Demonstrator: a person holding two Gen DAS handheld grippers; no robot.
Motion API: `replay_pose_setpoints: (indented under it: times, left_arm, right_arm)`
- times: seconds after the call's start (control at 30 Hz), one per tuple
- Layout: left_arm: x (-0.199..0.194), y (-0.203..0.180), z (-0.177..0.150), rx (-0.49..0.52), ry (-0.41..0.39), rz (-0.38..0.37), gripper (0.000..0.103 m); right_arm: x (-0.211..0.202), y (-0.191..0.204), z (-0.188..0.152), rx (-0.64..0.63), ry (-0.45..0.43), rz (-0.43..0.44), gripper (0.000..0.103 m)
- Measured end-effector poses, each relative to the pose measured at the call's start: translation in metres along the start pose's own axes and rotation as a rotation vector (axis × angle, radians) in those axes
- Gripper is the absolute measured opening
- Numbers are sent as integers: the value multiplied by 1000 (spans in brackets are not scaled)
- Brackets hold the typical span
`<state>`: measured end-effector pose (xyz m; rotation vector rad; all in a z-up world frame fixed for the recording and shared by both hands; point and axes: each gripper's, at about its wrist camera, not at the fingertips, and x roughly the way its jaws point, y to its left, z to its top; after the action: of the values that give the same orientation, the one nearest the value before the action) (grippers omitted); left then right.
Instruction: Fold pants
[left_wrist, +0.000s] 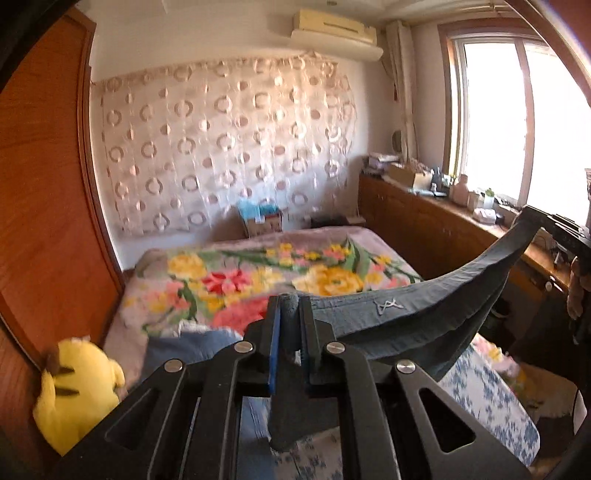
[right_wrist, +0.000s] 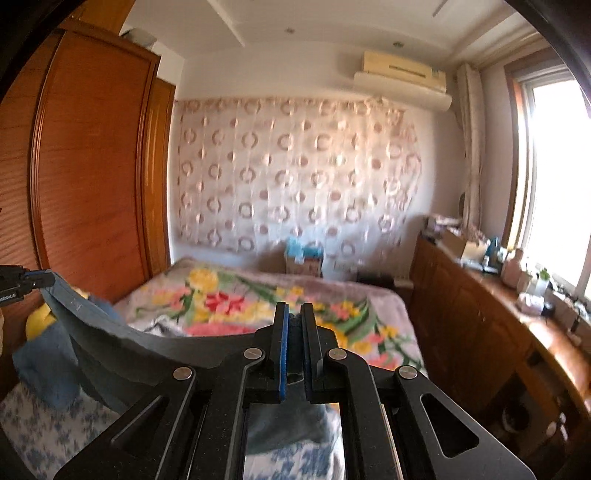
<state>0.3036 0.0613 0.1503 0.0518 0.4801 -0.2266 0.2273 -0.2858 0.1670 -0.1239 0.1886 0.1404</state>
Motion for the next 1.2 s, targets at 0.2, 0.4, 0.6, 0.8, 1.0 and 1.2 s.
replay_pose_setpoints:
  times: [0.2, 0.4, 0.6, 0.8, 1.0, 1.2]
  left_arm:
    - [8, 7, -14, 2, 15, -23, 10]
    - [3, 0, -78, -17, 107, -53, 10]
    - [-11, -23, -152, -8, 203, -82, 10]
    - [-31, -36, -190, -11, 237, -100, 10]
    - [-51, -33, -210, -39, 238, -111, 10]
    - [-49, -34, -235, -42, 287, -109, 10]
  right_arm:
    - [2, -2, -48, 34, 21, 30, 6]
    - [-16, -4, -129, 64, 150, 80, 6]
    - [-41, 7, -221, 103, 283, 91, 6]
    - [-75, 11, -254, 130, 320, 79, 6]
    - [-105, 19, -247, 134, 367, 91, 6]
    - [-96, 10, -238, 133, 434, 84, 6]
